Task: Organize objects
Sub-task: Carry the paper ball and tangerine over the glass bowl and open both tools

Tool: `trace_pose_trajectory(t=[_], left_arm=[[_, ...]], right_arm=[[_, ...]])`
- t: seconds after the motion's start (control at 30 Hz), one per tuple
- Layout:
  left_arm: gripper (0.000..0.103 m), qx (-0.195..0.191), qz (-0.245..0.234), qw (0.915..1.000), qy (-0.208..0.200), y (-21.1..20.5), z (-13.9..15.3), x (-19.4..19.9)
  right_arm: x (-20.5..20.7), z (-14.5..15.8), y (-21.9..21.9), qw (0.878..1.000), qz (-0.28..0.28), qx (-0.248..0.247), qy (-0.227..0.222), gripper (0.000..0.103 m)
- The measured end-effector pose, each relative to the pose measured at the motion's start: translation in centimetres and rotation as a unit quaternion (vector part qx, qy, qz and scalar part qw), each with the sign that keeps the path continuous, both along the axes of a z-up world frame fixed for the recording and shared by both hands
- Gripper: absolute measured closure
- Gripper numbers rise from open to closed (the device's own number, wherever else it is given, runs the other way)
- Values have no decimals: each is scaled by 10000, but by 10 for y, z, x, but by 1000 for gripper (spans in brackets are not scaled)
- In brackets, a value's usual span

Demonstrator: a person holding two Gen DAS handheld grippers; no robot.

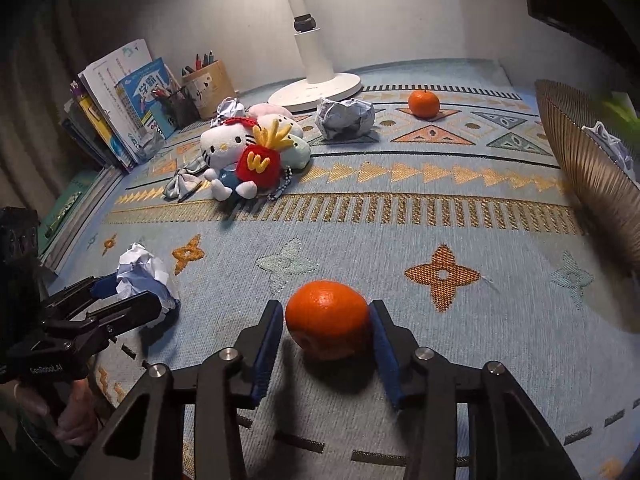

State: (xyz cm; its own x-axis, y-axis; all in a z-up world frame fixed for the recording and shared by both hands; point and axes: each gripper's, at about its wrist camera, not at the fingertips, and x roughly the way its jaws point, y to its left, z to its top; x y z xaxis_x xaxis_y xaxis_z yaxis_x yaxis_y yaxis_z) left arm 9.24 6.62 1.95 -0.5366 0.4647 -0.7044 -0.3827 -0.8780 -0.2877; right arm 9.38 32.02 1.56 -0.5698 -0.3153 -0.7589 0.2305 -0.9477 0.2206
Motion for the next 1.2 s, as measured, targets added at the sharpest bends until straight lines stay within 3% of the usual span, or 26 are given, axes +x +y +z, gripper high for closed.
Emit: trace_pose_trajectory(t=[0.03,0.17,0.3,0.4,0.5,0.63,0.83,0.9,0.97,1.0,1.1,1.2], left_arm=[[59,-81,-30,10000,29,5,1,1],[59,-201,-110,9993,311,25,17,6],[59,-133,-504,9948,878,63,63,6],[59,56,-962,9878,1227,107,100,-10],[59,226,-1285,9810,1435,159,124,-33],[59,415,-1575,9785,1265,223,130,-64],[59,355,-1754,9787,1009,280,111,-79],[54,355,-1895,9763,986,298,109,-87],[31,433,-1912,9754,1008,306,107,-94],[13,439,-1879,9762,992,307,105,-96],[10,585,-1891,9763,878,296,103,-98],[10,608,-1812,9778,861,274,103,-94]], right_arm=[[1,0,1,10000,-7,-29,3,64],[9,10,15,9997,-154,-111,147,65],[22,57,51,9957,-533,-96,758,65],[30,102,96,9841,-1183,-93,1325,65],[28,134,150,9629,-2177,-203,1583,65],[16,149,206,9397,-3019,-254,1584,65],[-21,133,244,9379,-3247,-464,1134,64],[-34,128,251,9398,-3229,-474,1018,64],[-43,122,256,9417,-3229,-442,838,61],[-45,121,259,9411,-3248,-479,806,60],[-39,119,262,9382,-3323,-475,839,48],[-32,121,256,9400,-3242,-474,948,47]])
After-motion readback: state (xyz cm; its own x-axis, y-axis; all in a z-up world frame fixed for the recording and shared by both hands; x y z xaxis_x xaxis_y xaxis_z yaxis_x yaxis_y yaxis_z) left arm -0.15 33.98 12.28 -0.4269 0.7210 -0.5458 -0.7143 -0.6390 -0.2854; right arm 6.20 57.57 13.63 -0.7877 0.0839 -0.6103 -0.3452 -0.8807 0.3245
